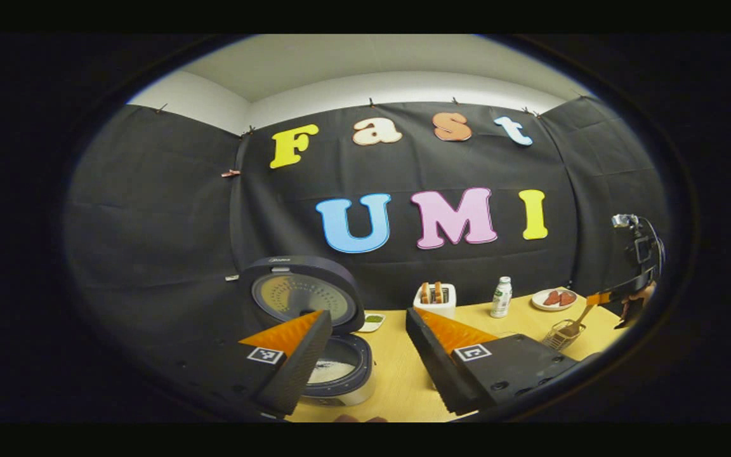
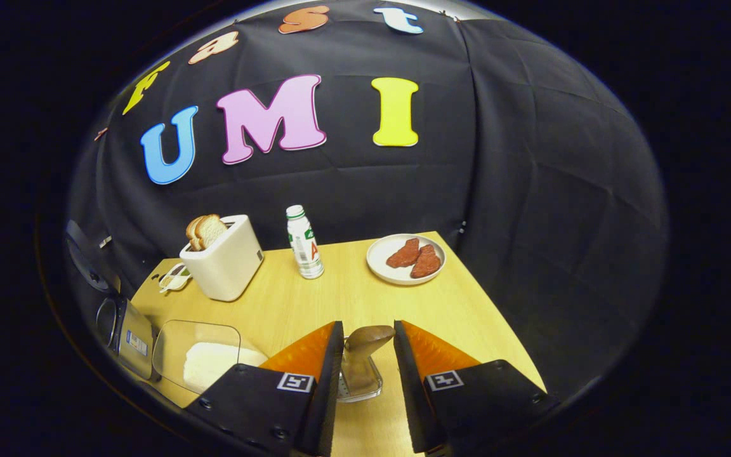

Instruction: Close the left gripper, press the button to open the rice cooker; take a wooden spoon from the chopstick holder with the right hand, scoop a spoonful of rice and pour it into the rice cooker, then put the wooden spoon back into the chopstick holder.

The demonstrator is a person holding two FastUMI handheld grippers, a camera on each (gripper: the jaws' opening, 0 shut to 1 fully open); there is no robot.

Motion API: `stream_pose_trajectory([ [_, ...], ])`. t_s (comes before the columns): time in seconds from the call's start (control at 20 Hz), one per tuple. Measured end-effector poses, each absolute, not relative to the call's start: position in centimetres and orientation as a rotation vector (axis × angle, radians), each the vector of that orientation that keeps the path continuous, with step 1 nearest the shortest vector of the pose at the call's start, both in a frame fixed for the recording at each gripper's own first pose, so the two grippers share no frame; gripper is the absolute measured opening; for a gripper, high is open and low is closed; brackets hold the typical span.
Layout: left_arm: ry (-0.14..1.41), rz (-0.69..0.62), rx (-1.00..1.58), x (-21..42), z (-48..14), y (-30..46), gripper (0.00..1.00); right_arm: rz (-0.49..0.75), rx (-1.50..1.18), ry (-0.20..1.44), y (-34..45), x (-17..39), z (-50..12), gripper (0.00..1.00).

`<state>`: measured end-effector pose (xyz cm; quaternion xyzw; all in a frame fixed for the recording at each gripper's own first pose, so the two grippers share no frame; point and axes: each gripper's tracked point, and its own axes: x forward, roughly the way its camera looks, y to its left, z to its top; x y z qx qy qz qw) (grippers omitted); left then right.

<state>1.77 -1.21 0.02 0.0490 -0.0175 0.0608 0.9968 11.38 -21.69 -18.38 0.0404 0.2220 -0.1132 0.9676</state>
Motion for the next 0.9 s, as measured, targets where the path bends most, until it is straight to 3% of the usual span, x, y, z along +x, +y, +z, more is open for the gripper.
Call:
stream_pose_trajectory([
  [0.2,-0.043,0.116,0.092,1.9,0.0,-0.9,0.82,-0.256,0.08,0.417,-22.9,10.9,-16.4,0.53],
  [0.25,-0.042,0.116,0.09,2.0,0.0,-0.7,0.82,-0.259,0.085,0.413,-22.9,10.7,-16.1,0.48],
  [0.3,-0.04,0.119,0.089,2.2,-0.2,-0.4,0.82,-0.259,0.092,0.409,-22.8,10.7,-15.9,0.54],
  [0.9,-0.1,0.124,0.077,4.9,2.1,4.6,0.85,-0.178,0.101,0.347,-16.2,10.1,-13.4,0.55],
])
